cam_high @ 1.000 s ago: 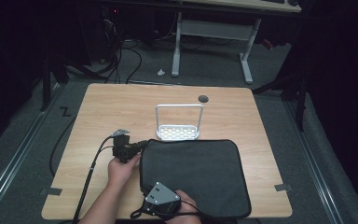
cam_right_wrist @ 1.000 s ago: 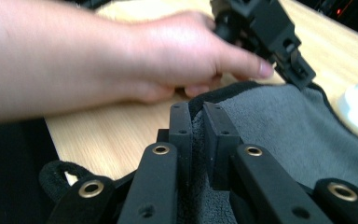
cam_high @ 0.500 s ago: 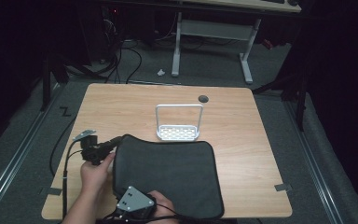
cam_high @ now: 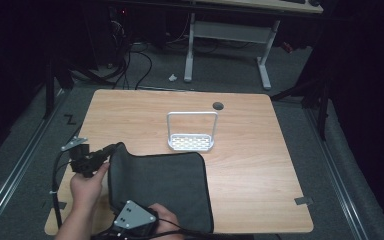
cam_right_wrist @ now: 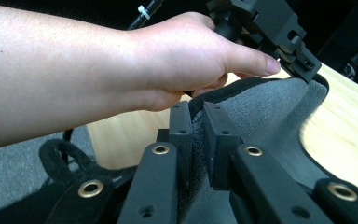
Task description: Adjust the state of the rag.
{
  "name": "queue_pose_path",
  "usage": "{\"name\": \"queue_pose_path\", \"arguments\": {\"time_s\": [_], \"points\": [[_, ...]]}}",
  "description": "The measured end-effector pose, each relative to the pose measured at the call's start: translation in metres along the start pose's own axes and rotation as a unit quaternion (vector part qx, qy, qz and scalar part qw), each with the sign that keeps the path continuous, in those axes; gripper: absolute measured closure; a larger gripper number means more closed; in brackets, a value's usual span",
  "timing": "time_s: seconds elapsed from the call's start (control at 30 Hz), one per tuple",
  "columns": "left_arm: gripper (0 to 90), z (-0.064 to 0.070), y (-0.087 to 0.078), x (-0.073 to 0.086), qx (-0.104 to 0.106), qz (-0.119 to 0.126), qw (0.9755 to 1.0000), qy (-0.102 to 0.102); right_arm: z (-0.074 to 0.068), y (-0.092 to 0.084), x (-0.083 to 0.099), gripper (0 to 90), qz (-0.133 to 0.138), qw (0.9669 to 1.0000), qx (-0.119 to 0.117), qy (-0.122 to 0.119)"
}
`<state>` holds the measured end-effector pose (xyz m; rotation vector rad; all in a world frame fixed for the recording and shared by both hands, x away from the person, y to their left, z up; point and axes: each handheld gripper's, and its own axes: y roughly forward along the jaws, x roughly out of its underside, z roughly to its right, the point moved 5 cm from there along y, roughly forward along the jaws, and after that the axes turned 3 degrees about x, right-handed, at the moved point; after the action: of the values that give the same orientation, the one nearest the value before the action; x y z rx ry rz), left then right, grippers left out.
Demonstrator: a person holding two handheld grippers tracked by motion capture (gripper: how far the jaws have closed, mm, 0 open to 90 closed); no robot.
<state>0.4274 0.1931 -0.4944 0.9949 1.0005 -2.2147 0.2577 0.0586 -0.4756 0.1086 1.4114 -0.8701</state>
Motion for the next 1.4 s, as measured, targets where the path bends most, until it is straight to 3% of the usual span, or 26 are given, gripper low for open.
{"name": "queue_pose_path", "arguments": {"time_s": [0.23,0.5,0.9,1.07,1.4], "points": [[85.5,0.047,0.046,0.01,0.006,-0.026,0.999,0.035,0.031,-0.035,0.038,83.3,-0.015,0.9992,0.032,0.018],[85.2,0.081,0.08,0.016,0.014,-0.042,0.9978,0.049,0.06,-0.066,0.073,83.1,-0.031,0.9967,0.062,0.044],[84.8,0.113,0.109,0.019,0.02,-0.065,0.9956,0.065,0.079,-0.095,0.105,82.6,-0.062,0.9931,0.082,0.057],[84.6,0.119,0.122,0.027,0.016,-0.085,0.9938,0.07,0.084,-0.101,0.117,82.2,-0.079,0.9909,0.086,0.067],[84.6,0.128,0.134,0.035,0.025,-0.093,0.993,0.07,0.088,-0.107,0.128,81.7,-0.089,0.9883,0.092,0.082]]}}
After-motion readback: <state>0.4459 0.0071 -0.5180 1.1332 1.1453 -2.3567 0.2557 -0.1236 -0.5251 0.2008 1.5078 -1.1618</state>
